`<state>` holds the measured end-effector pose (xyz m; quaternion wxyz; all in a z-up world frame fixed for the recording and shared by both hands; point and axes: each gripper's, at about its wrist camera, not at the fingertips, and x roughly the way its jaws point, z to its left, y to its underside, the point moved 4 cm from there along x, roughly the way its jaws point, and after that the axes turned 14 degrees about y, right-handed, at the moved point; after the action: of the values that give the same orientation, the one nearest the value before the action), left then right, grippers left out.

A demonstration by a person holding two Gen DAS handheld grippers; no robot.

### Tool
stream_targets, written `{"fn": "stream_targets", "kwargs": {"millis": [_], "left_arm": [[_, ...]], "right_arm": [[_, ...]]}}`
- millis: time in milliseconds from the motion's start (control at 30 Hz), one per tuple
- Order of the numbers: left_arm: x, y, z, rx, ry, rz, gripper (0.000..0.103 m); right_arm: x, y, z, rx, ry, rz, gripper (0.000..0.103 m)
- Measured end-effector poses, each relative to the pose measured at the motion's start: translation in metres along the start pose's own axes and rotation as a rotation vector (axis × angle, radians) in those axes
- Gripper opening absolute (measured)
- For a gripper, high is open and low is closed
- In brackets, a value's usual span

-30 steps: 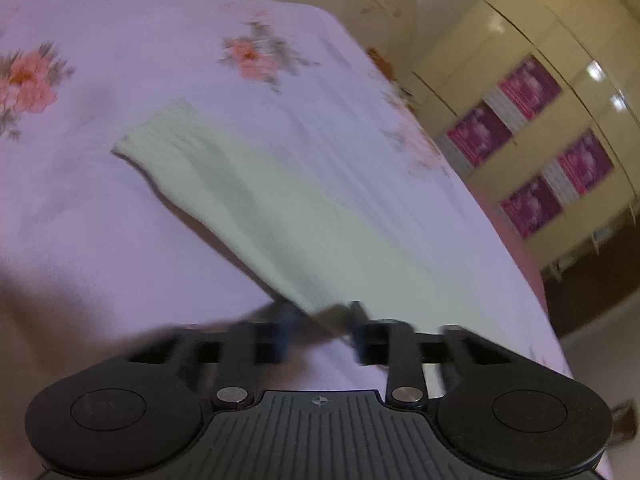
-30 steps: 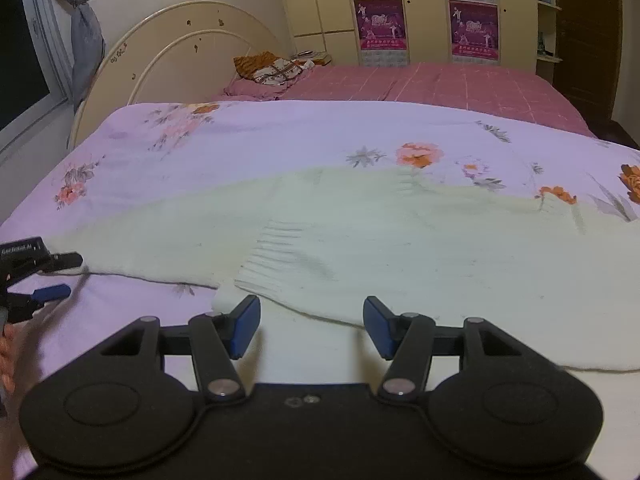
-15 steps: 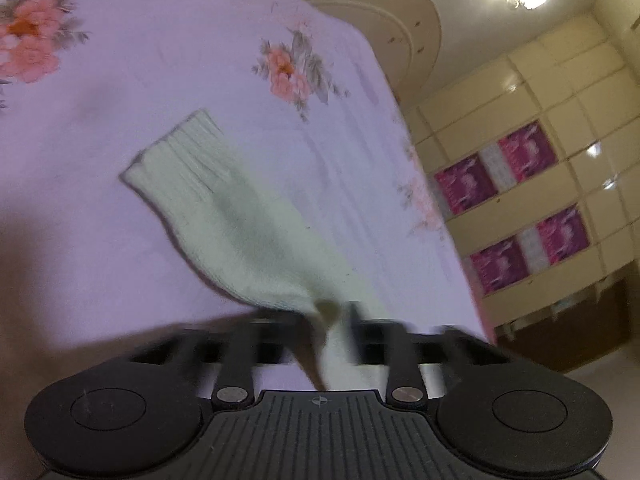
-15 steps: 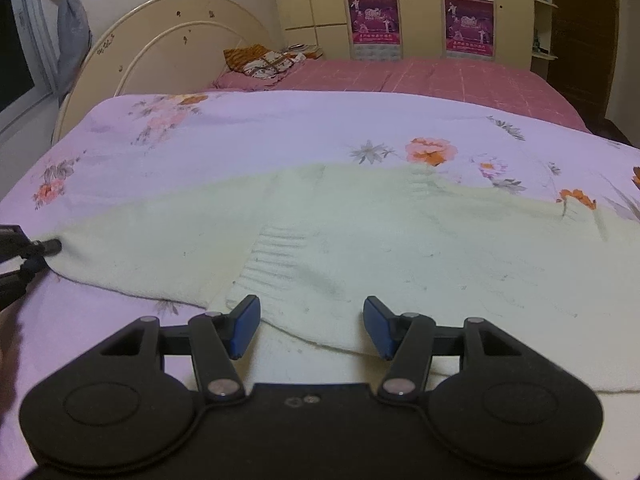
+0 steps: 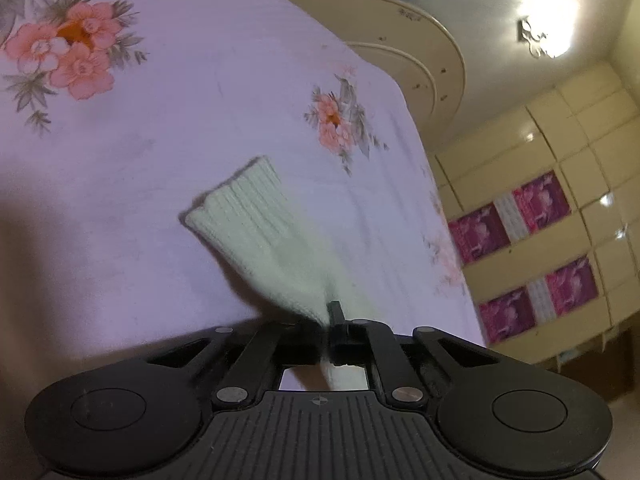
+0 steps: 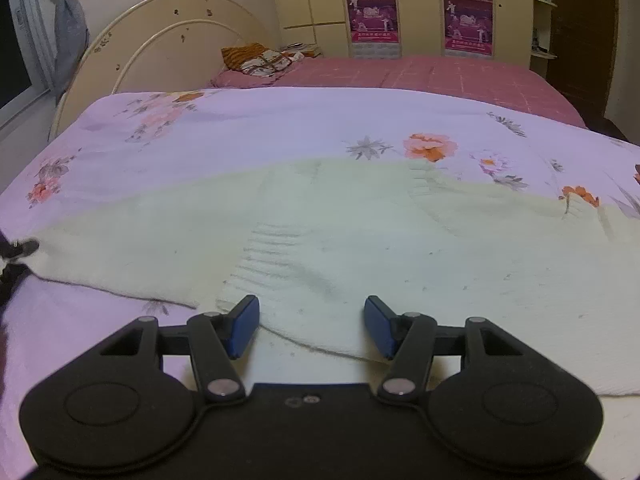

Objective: Fold small clothes
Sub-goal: 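Fold the sleeve with the left gripper across the sweater body and release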

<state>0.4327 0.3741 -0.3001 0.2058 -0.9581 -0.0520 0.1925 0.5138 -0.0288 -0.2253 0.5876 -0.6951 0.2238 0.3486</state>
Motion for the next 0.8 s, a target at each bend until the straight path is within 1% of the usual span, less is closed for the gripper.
{"fn": "stream_targets", "kwargs": {"millis": [33, 100, 167, 267, 300, 367, 433, 500, 567, 633, 733, 800], "left_arm": [[0.001, 0.0, -0.004, 0.019, -0.001, -0.005, 0.004], [-0.001, -0.002, -0.016, 0.058, 0.025, -0.012, 0.004], [-0.003, -0.001, -0.039, 0.149, 0.067, -0.009, 0.004], [-0.002, 0.008, -0.082, 0.287, 0.168, 0.029, 0.004], [0.001, 0.016, -0.101, 0.341, 0.214, 0.06, 0.004], [0.007, 0.033, -0.13, 0.392, 0.288, 0.121, 0.004], [0.016, 0.058, -0.157, 0.409, 0.356, 0.191, 0.004], [0.024, 0.09, -0.182, 0.438, 0.42, 0.269, 0.004], [0.033, 0.128, -0.205, 0.47, 0.48, 0.362, 0.004], [0.04, 0.168, -0.223, 0.497, 0.518, 0.457, 0.004], [0.051, 0.225, -0.237, 0.519, 0.54, 0.585, 0.004], [0.06, 0.259, -0.241, 0.54, 0.518, 0.682, 0.004]], "right_arm": [[0.0, -0.001, 0.0, -0.001, 0.005, -0.003, 0.057], [-0.001, -0.003, 0.002, -0.015, 0.018, -0.016, 0.057], [-0.002, -0.003, 0.003, -0.04, 0.037, -0.031, 0.057], [0.002, 0.0, 0.002, -0.044, 0.064, -0.019, 0.057], [0.009, 0.005, 0.003, -0.056, 0.078, 0.008, 0.057], [0.011, 0.009, 0.008, -0.105, 0.092, -0.01, 0.059], [0.008, 0.006, 0.005, -0.074, 0.071, -0.001, 0.059], [0.001, 0.003, -0.007, 0.022, 0.001, 0.002, 0.056], [-0.007, 0.003, -0.02, 0.07, -0.009, -0.006, 0.056], [-0.017, 0.005, -0.036, 0.099, -0.005, -0.022, 0.056], [-0.03, 0.01, -0.066, 0.142, 0.025, -0.035, 0.056], [-0.037, 0.015, -0.087, 0.177, 0.046, -0.038, 0.057]]}}
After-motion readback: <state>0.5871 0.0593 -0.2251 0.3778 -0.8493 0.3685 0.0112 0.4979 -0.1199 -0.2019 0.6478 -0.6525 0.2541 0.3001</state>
